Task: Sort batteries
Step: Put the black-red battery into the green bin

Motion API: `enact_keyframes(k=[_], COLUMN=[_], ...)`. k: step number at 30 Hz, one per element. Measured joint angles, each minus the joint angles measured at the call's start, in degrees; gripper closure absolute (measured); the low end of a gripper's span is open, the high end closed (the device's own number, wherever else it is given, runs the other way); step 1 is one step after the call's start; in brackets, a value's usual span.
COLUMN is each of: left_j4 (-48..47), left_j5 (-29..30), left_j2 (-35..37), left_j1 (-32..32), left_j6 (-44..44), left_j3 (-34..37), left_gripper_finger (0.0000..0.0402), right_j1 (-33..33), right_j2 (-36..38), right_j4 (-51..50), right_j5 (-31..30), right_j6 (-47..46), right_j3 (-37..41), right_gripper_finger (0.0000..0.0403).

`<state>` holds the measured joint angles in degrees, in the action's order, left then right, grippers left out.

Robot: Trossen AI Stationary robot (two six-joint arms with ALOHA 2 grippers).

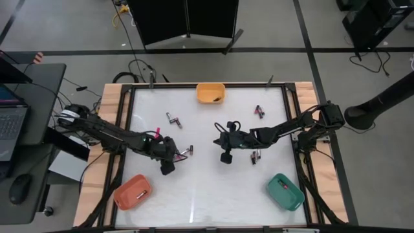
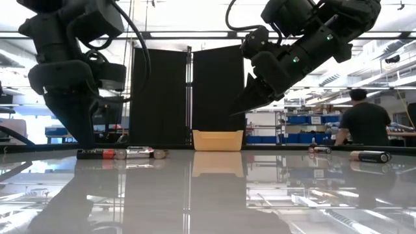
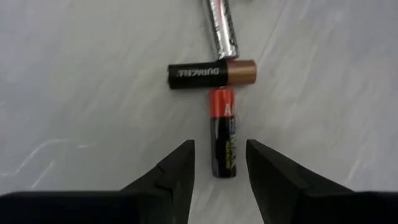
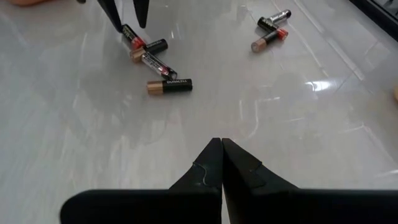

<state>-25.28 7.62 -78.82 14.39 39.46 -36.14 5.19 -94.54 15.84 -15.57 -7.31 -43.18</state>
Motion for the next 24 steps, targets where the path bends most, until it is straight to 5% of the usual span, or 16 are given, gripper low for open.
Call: enact_keyframes(k=[12, 24], left_j4=[1.93, 3.26], left_j5=[-1.07, -1.07], left_j2=[-2.86, -3.09], left_j1=[-0.01, -0.04], left_j6=[1.08, 2.51], left_j3=[0.0, 1.66], left_gripper_finger=[0.0255, 0.0325], right_j1=[0.0, 0.0], right_j2=[-0.02, -0.02], right_j4=[-0.04, -0.02], right_j5=[0.0, 0.0], right_j6=[1.05, 1.08], right_j3=[0.0, 0.0], right_gripper_finger=[0.0393, 0.0393])
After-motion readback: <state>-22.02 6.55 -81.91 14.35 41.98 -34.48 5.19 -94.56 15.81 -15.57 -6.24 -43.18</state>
